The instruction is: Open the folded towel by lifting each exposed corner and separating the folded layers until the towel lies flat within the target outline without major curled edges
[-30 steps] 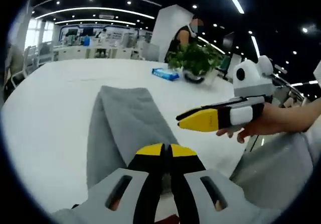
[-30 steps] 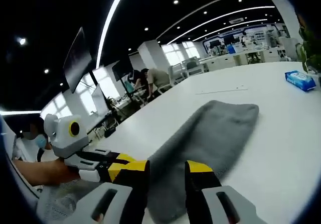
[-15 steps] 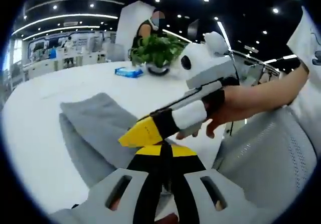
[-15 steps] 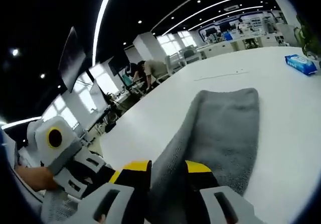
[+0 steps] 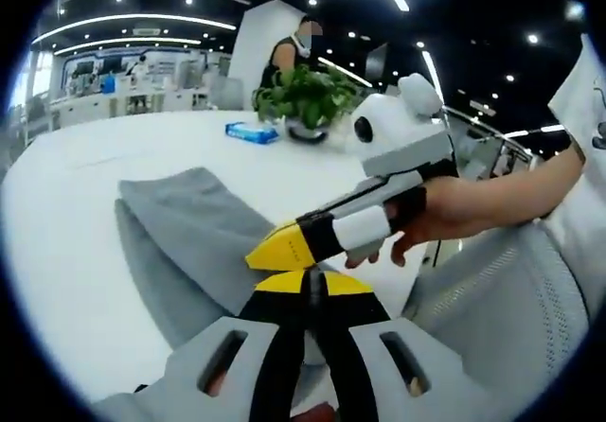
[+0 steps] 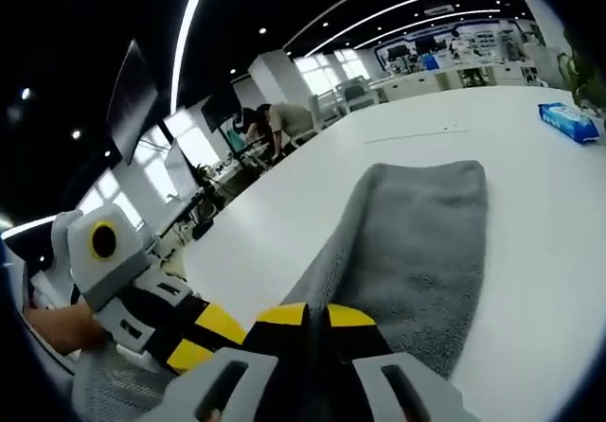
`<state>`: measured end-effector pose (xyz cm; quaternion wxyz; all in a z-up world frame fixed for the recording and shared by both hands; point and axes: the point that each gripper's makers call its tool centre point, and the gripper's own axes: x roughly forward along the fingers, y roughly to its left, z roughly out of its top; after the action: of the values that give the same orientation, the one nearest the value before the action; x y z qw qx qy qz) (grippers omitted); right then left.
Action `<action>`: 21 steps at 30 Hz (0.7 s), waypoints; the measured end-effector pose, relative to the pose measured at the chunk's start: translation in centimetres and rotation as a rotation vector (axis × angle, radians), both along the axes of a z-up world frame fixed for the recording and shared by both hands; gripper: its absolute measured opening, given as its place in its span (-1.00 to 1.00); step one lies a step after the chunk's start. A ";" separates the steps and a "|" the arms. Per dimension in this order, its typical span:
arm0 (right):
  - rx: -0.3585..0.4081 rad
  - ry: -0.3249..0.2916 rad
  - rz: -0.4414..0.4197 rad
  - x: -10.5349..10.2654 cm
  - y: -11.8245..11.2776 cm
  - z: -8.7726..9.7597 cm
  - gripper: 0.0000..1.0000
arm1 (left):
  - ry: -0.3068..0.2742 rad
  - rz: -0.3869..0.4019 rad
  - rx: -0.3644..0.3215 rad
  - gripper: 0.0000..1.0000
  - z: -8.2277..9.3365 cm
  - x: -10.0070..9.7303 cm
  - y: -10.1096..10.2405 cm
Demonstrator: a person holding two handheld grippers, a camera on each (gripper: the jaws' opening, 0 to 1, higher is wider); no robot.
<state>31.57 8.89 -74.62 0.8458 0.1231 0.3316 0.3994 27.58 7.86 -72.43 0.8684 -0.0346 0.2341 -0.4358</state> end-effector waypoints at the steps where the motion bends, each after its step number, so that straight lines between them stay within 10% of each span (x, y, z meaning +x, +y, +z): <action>1: 0.000 -0.002 -0.003 0.1 -0.1 0.0 -0.97 | 0.008 0.014 -0.004 -0.91 0.0 0.2 0.3; 7: -0.006 -0.006 -0.022 0.3 -0.5 0.1 -0.98 | 0.015 0.074 0.035 -0.89 -0.7 0.9 1.5; 21: -0.022 -0.018 -0.101 1.6 -2.6 0.3 -0.99 | 0.126 0.168 0.369 -0.90 -7.1 1.3 5.7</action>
<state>33.13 6.34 -74.30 0.8691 0.1269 0.3219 0.3535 28.85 13.54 -79.53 0.8769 0.0785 0.3603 -0.3083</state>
